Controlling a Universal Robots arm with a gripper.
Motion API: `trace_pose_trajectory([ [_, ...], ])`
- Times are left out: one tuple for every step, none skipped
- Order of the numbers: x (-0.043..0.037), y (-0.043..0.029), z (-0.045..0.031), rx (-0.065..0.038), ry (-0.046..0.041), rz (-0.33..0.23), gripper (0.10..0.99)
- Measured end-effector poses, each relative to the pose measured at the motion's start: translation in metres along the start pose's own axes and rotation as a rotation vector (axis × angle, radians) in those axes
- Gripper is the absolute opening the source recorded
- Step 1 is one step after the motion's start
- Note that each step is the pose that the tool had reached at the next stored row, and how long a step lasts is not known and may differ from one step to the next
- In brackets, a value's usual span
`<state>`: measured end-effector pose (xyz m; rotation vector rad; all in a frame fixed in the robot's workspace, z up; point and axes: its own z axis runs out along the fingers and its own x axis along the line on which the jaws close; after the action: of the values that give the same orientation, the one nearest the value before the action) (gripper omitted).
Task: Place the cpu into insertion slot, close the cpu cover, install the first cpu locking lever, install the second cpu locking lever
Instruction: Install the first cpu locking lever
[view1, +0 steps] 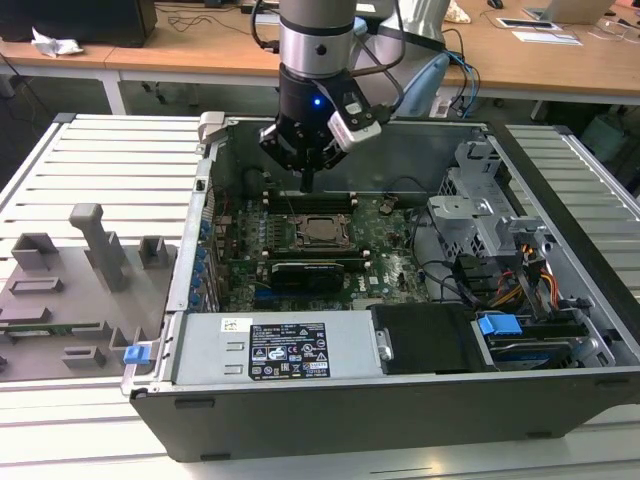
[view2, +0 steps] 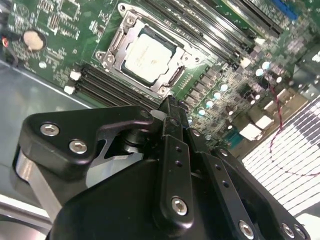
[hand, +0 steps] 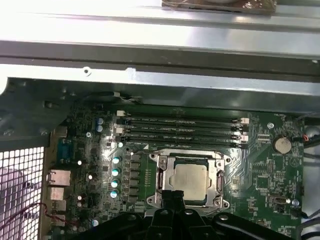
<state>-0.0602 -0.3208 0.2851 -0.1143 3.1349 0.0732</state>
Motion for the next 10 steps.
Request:
trace_pose_trajectory([
  [0.0015, -0.0002, 0.0, 0.0, -0.0017, -0.002, 0.11],
  [0.0042, -0.0001, 0.0, -0.001, -0.0039, -0.002, 0.11],
  [0.0075, 0.0002, 0.0001, -0.001, -0.0062, -0.002, 0.11],
  [0.0103, 0.0004, 0.0004, -0.001, -0.008, -0.002, 0.11],
  [0.0152, 0.0007, 0.0012, -0.001, -0.0109, -0.002, 0.11],
  [0.0187, 0.0009, 0.0023, -0.001, -0.0125, -0.003, 0.11],
  [0.0219, 0.0011, 0.0034, -0.001, -0.0136, -0.004, 0.11],
  [0.0261, 0.0014, 0.0052, -0.001, -0.0152, -0.004, 0.11],
  [0.0286, 0.0017, 0.0067, -0.001, -0.0158, -0.004, 0.11],
  [0.0309, 0.0021, 0.0079, -0.001, -0.0161, -0.004, 0.11],
])
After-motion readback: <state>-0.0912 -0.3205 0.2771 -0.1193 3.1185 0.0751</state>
